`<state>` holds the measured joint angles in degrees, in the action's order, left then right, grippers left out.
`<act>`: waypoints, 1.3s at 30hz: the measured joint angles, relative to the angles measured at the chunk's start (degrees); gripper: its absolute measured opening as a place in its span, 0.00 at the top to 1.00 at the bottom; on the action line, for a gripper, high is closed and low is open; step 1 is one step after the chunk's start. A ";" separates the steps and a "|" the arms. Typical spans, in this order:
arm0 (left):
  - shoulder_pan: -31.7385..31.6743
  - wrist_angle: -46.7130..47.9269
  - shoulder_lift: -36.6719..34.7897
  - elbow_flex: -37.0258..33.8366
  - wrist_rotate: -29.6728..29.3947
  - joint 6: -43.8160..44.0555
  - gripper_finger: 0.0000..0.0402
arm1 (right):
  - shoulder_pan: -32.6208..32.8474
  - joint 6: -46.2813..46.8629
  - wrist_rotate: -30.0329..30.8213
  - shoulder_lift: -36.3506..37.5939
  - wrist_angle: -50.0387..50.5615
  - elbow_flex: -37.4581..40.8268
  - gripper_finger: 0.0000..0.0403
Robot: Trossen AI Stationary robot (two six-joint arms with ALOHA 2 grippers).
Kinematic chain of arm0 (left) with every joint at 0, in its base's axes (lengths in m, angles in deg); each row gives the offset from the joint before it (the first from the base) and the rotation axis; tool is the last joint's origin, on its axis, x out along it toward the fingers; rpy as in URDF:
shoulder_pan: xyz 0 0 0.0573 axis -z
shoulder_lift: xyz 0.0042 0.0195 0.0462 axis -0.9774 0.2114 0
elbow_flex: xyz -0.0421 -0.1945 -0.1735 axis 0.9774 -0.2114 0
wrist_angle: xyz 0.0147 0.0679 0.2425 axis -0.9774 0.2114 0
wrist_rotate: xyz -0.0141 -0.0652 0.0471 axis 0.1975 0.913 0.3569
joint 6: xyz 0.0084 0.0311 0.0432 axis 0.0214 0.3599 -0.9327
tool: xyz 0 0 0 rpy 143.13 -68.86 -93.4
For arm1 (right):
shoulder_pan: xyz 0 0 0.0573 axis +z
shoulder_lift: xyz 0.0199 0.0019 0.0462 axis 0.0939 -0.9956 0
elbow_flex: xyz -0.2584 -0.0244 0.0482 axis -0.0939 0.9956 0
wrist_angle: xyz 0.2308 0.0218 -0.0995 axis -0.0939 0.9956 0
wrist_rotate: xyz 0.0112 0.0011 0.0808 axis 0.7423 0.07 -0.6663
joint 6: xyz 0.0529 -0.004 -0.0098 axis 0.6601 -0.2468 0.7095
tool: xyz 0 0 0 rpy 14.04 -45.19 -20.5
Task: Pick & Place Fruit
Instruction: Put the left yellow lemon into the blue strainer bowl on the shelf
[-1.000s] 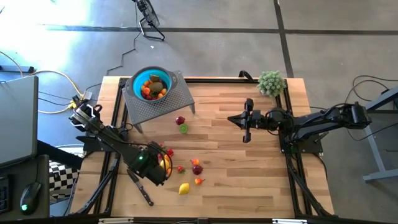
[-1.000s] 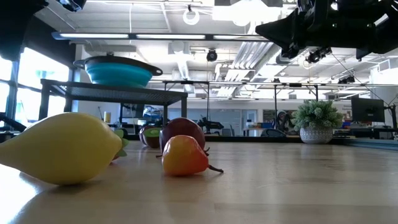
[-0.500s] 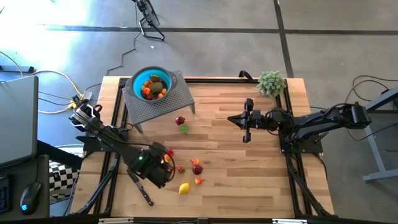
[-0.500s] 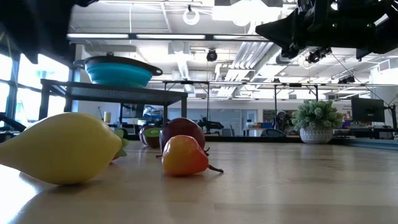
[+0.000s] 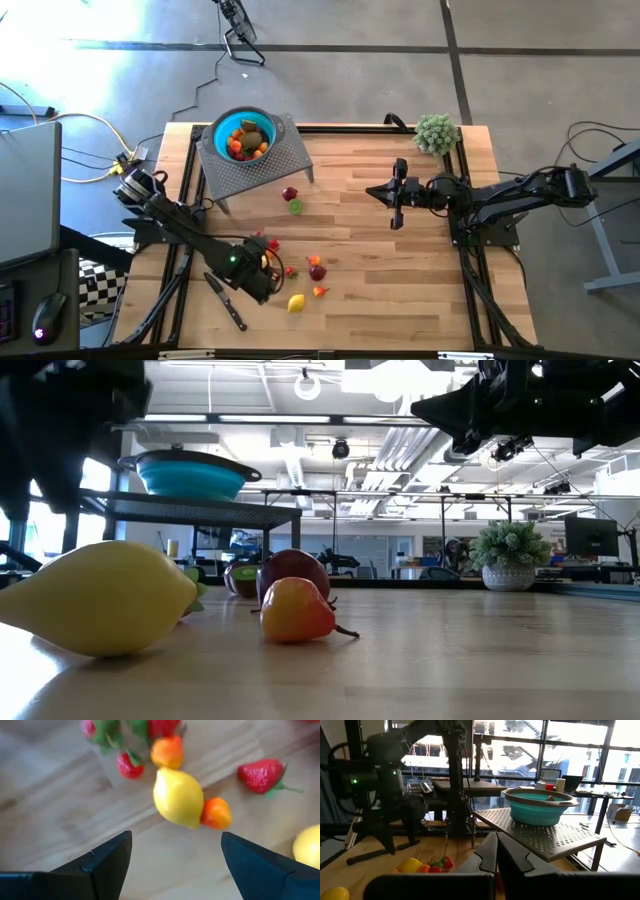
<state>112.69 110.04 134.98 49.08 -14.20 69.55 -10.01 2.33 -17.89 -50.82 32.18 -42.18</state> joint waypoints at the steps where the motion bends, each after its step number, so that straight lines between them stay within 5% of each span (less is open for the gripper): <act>1: 0.00 -1.98 0.00 -1.37 0.21 0.68 0.25 | 0.00 0.00 0.00 0.00 0.00 0.00 0.99; 8: -0.02 -6.14 0.02 -7.08 -0.01 5.57 0.25 | 0.02 0.02 -0.02 0.00 -0.10 0.00 0.99; 39: -0.07 -11.60 -0.02 -12.93 -7.28 3.62 0.25 | 0.02 1.35 -0.15 0.00 -0.11 0.00 0.99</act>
<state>112.63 98.44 134.96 36.15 -21.48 73.17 -9.99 3.68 -18.04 -50.82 32.07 -42.18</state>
